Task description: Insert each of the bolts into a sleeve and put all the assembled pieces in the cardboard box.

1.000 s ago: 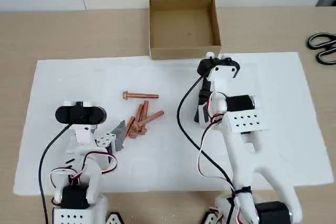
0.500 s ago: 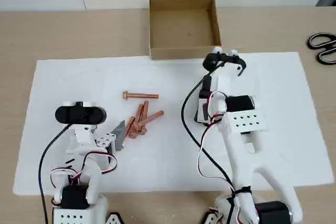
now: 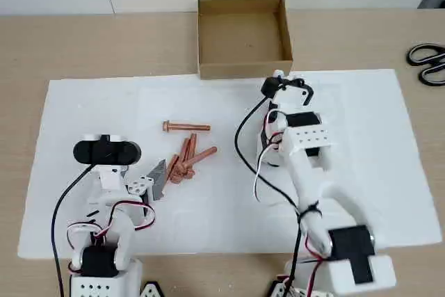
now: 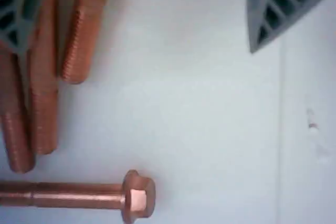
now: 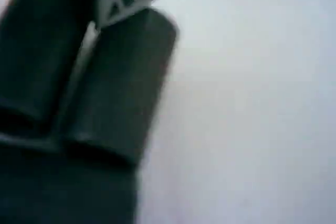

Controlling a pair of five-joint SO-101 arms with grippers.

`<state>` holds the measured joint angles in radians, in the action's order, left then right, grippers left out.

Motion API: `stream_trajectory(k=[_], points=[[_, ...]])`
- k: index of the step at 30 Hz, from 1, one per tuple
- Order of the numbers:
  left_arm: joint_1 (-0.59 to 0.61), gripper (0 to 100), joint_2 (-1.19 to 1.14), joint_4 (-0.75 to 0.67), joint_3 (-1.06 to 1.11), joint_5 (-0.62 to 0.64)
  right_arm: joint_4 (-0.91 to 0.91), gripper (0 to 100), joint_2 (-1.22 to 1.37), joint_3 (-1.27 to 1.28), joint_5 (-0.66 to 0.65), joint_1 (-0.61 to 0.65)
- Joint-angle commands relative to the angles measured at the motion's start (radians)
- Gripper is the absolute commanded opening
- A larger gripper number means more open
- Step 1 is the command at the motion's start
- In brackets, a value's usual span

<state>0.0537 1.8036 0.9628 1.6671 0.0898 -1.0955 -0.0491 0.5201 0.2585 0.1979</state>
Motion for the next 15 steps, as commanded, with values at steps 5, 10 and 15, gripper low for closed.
stream_trajectory(k=[5,10,15], points=[[0.0,26,0.009,-0.025,-0.002,-0.002,-0.007,17.6,0.022,-0.097,0.006,0.002],[0.0,26,0.009,-0.025,-0.002,-0.002,0.002,17.6,0.027,-0.097,0.006,0.001],[0.0,26,0.009,-0.025,-0.002,-0.002,0.024,17.6,0.028,-0.094,0.006,0.001]])
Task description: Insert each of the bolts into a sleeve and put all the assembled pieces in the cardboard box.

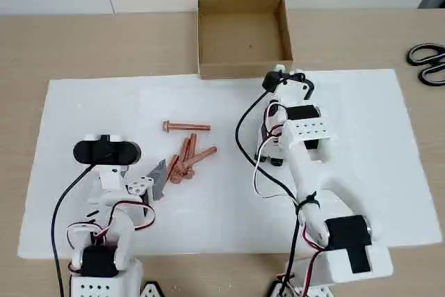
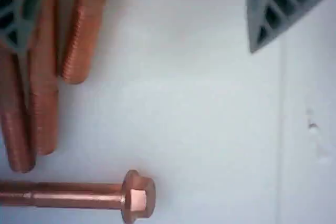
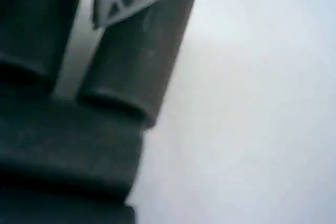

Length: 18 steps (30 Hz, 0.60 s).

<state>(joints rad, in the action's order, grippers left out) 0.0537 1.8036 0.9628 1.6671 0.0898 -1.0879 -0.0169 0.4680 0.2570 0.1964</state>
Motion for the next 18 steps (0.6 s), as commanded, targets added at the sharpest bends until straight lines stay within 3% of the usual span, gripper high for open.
stream_trajectory(k=[1,18], points=[[0.0,26,0.009,-0.025,-0.002,-0.002,0.016,17.6,-0.004,-0.041,0.008,0.002],[0.0,26,0.009,-0.025,-0.002,-0.002,0.016,11.8,0.045,-0.037,0.002,0.002]])
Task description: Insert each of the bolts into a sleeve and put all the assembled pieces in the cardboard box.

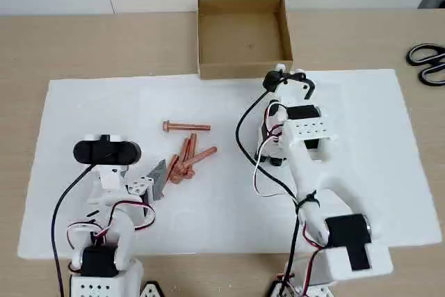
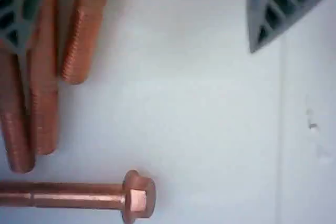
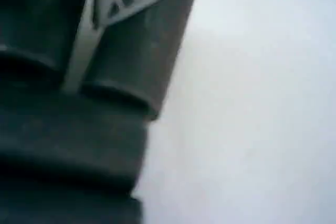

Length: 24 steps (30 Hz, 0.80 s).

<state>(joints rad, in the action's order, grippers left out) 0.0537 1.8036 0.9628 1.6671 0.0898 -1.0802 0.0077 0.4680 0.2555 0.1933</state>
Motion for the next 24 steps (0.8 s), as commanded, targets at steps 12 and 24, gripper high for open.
stream_trajectory(k=[12,24], points=[[0.0,26,0.009,-0.025,-0.002,-0.002,0.028,11.4,0.134,-0.043,0.0,0.002],[0.0,26,0.009,-0.025,-0.002,-0.002,-0.162,0.8,-0.061,-0.112,-0.18,-0.001]])
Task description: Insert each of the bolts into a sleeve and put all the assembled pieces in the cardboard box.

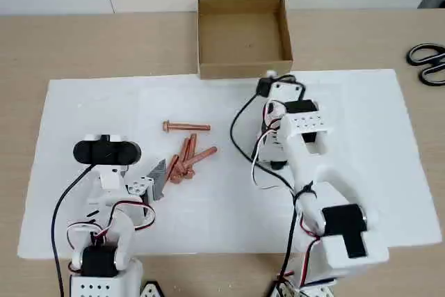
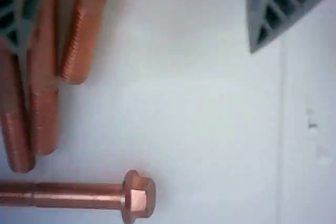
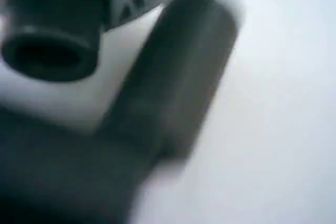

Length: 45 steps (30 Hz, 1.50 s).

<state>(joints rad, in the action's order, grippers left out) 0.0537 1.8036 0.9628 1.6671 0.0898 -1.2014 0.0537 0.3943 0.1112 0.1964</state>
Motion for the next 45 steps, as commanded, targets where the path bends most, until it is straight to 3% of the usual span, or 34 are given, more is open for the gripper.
stream_trajectory(k=[1,9,15,19,29,35,45], points=[[0.0,26,0.009,-0.025,-0.002,-0.002,-0.059,0.9,-0.137,-0.038,-0.037,-0.004],[0.0,26,0.009,-0.025,-0.002,-0.002,-0.176,1.0,-0.257,-0.034,-0.038,-0.005],[0.0,26,0.009,-0.025,-0.002,-0.002,-0.179,1.1,-0.166,-0.025,-0.041,-0.124],[0.0,26,0.009,-0.025,-0.002,-0.002,-0.18,2.3,-0.05,-0.018,-0.112,-0.176],[0.0,26,0.009,-0.025,-0.002,-0.002,-0.173,6.7,0.091,-0.029,-0.126,-0.17],[0.0,26,0.009,-0.025,-0.002,-0.002,-0.231,14.8,0.091,-0.04,-0.178,-0.17],[0.0,26,0.009,-0.025,-0.002,-0.002,-0.243,14.7,0.091,-0.064,-0.176,-0.17]])
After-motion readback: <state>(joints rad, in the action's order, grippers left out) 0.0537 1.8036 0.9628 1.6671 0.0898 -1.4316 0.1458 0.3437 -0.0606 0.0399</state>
